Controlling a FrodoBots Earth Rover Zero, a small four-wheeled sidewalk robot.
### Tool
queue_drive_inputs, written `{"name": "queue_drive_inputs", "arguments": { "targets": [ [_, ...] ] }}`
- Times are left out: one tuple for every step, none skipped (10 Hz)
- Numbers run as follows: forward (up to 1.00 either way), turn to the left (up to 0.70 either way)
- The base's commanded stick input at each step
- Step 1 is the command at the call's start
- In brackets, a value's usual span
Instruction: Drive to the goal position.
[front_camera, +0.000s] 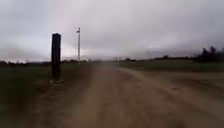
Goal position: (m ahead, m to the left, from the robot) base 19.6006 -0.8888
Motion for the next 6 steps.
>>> {"name": "queue_drive_inputs", "arguments": {
  "targets": [
    [0.85, 0.00],
    [0.85, 0.00],
    [0.85, 0.00],
    [0.85, 0.00],
    [0.85, 0.00],
    [0.85, 0.00]
  ]
}}
